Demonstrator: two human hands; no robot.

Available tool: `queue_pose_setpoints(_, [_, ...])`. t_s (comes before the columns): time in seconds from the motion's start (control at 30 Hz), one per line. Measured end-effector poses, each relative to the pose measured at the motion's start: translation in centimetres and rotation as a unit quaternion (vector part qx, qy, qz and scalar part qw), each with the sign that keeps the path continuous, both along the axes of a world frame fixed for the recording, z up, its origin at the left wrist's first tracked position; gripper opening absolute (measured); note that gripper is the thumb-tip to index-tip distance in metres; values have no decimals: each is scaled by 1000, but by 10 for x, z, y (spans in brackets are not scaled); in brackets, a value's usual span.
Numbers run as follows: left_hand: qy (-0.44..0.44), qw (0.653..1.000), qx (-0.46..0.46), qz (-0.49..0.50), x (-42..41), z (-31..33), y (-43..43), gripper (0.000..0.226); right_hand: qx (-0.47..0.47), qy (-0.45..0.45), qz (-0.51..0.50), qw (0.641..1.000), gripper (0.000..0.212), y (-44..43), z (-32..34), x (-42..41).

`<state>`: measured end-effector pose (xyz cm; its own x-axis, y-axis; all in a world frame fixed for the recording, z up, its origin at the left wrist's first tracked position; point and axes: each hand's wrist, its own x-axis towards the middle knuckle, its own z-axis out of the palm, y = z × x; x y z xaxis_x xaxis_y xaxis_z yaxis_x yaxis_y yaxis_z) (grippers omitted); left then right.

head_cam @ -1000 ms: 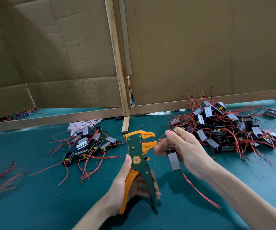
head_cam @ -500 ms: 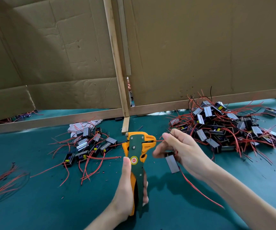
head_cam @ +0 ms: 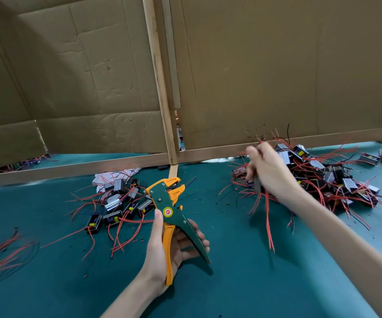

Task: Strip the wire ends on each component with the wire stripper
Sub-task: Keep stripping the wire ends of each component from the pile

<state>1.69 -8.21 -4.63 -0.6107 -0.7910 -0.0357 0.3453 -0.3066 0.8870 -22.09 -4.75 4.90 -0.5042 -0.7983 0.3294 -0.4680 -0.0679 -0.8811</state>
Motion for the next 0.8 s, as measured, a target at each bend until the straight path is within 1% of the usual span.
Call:
queue_pose_setpoints(0.1, [2, 1000, -10, 11, 1, -1, 0, 83, -6, 64, -98, 993, 25, -22, 17, -44])
queue_pose_setpoints(0.17, [3, 1000, -18, 23, 1, 0, 0, 83, 20, 102, -161, 981, 28, -33, 23, -72])
queue_pose_setpoints(0.23, [7, 999, -21, 32, 1, 1, 0, 82, 94, 142, -216, 962, 31, -39, 25, -93])
queue_pose_setpoints(0.27, [9, 999, -23, 35, 1, 1, 0, 83, 145, 157, -242, 946, 37, -41, 24, -98])
queue_pose_setpoints(0.33, [10, 999, -28, 43, 1, 0, 0, 83, 237, 187, -293, 907, 56, -45, 25, -95])
queue_pose_setpoints(0.37, [9, 998, -32, 50, 0, 0, 0, 83, 248, 221, -320, 887, 65, -47, 26, -84])
queue_pose_setpoints(0.4, [10, 997, -35, 61, 0, -1, 0, 82, 223, 273, -339, 872, 71, -49, 25, -70])
queue_pose_setpoints(0.43, [12, 996, -39, 77, -1, -1, 0, 81, 169, 330, -337, 866, 73, -53, 23, -53])
queue_pose_setpoints(0.47, [17, 994, -42, 97, -1, -2, -1, 80, 103, 376, -303, 870, 68, -57, 19, -34])
queue_pose_setpoints(0.5, [24, 992, -47, 118, -1, -2, -2, 80, 49, 405, -233, 883, 59, -62, 15, -14])
queue_pose_setpoints(0.53, [29, 988, -55, 143, 0, -2, -4, 79, 19, 421, -137, 897, 49, -67, 9, 7])
queue_pose_setpoints(0.57, [31, 982, -68, 171, 2, -2, -8, 79, 20, 432, -29, 901, 43, -74, 0, 27])
queue_pose_setpoints(0.6, [34, 975, -84, 202, 4, -2, -12, 79, 46, 436, 74, 896, 41, -82, -9, 45])
queue_pose_setpoints(0.63, [39, 967, -100, 232, 7, -2, -17, 79, 78, 434, 156, 884, 41, -90, -20, 61])
queue_pose_setpoints(0.67, [44, 958, -114, 258, 10, -2, -21, 80, 104, 425, 210, 875, 43, -98, -30, 75])
queue_pose_setpoints(0.73, [48, 945, -139, 292, 18, -2, -31, 77, 127, 411, 262, 864, 48, -112, -50, 98])
queue_pose_setpoints(0.8, [42, 939, -146, 309, 25, -1, -39, 73, 145, 397, 286, 860, 52, -121, -65, 115])
